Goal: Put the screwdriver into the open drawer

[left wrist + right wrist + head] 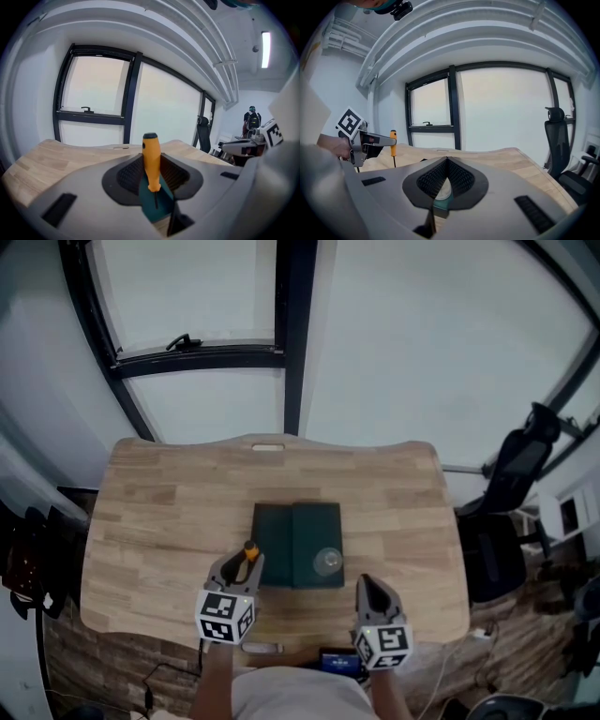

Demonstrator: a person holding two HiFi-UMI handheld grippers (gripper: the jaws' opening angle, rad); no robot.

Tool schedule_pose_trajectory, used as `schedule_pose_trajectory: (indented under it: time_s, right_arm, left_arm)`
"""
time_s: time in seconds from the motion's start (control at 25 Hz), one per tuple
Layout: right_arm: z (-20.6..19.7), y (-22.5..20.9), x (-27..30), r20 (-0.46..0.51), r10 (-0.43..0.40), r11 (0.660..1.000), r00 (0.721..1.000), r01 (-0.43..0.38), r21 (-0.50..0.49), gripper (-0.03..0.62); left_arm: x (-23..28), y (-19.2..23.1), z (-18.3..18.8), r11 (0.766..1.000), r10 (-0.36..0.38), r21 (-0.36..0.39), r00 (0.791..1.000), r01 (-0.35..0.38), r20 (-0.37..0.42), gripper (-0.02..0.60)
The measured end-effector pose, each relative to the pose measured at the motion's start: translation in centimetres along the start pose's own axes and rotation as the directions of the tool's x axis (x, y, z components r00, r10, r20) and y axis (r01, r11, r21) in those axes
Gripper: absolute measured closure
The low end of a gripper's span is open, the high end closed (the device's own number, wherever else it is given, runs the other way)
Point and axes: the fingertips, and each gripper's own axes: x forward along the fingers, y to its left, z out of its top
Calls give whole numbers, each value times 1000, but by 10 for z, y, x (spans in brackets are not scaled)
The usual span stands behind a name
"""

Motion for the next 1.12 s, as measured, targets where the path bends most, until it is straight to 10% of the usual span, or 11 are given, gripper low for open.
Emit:
schedule_pose_trajectory:
  time_s: [1.12]
  right_arm:
    - [-29, -14, 51, -84, 31, 999, 996, -27, 44, 597]
  left_arm:
    - [40, 16, -45, 1000, -21, 2, 987, 21, -159, 469]
